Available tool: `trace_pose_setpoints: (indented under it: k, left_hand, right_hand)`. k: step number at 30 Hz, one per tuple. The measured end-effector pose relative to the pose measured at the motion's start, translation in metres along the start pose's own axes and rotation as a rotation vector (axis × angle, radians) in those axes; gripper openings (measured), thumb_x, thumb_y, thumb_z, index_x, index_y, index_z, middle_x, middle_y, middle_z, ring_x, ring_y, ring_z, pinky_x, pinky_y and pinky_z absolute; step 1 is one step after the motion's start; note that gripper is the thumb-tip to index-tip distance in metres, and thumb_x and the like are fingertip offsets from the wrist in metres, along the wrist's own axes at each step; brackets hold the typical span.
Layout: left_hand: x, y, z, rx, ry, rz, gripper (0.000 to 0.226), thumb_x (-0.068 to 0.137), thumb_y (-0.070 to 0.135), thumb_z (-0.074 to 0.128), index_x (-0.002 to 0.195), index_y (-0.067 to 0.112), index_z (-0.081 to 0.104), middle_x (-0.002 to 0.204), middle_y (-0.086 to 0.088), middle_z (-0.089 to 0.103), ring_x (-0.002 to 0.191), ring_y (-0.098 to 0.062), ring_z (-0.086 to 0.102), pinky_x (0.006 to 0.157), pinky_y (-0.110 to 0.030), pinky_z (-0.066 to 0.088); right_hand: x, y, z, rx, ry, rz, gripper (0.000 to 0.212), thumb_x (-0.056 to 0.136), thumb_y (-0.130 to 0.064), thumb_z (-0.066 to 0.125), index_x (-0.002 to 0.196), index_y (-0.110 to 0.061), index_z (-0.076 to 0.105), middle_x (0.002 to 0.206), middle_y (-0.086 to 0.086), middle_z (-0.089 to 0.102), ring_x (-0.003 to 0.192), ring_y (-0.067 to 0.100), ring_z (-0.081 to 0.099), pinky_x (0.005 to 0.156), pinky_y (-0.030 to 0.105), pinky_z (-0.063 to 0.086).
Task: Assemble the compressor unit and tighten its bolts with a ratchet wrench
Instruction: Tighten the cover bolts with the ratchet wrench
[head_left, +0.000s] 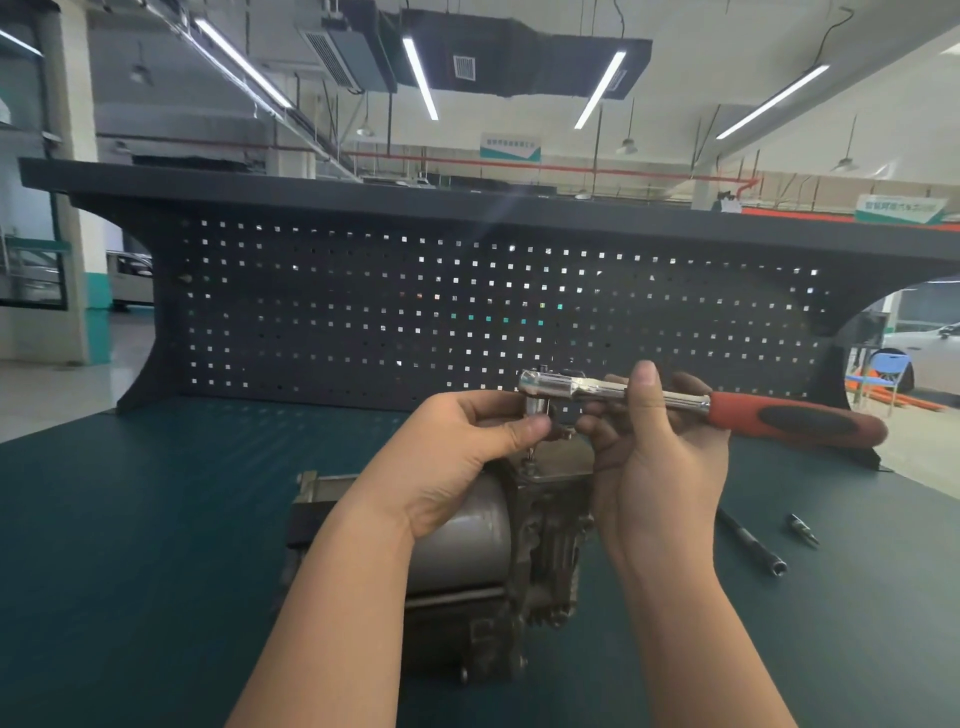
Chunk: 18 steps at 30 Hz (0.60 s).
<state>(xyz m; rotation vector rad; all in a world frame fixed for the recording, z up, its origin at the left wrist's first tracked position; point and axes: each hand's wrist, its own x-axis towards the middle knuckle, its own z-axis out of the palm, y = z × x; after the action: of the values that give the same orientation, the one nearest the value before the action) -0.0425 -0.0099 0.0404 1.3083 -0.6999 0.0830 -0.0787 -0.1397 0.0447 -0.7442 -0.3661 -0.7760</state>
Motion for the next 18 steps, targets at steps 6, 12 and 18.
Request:
trace_pose_setpoints:
  k: [6,12,18]
  left_hand:
    - [-0.002,0.003,0.001,0.053,-0.036,0.012,0.037,0.071,0.017,0.068,0.105,0.002,0.068,0.094,-0.009,0.076,0.090,-0.014,0.071,0.088,-0.022,0.053]
    - [-0.007,0.004,0.006,0.159,-0.031,0.006,0.025,0.074,0.025,0.079,0.093,0.010,0.076,0.091,-0.007,0.076,0.086,-0.016,0.070,0.079,-0.030,0.056]
    - [-0.012,0.007,0.008,0.186,-0.027,-0.024,0.013,0.075,0.016,0.067,0.071,0.022,0.078,0.070,0.001,0.072,0.069,-0.015,0.065,0.066,-0.029,0.054]
  right_hand:
    - [-0.006,-0.005,0.005,-0.026,-0.070,-0.058,0.016,0.093,-0.013,0.057,0.097,-0.018,0.042,0.086,0.008,0.068,0.064,0.020,0.064,0.057,0.030,0.054]
    - [-0.031,0.008,0.020,-0.443,-0.104,-0.578,0.029,0.086,-0.028,0.059,0.087,-0.056,0.050,0.085,-0.011,0.061,0.073,0.019,0.062,0.066,0.035,0.051]
    - [-0.040,0.012,0.011,-0.551,-0.254,-0.732,0.013,0.088,-0.061,0.049,0.091,-0.049,0.054,0.082,-0.012,0.062,0.072,0.005,0.061,0.066,0.018,0.046]
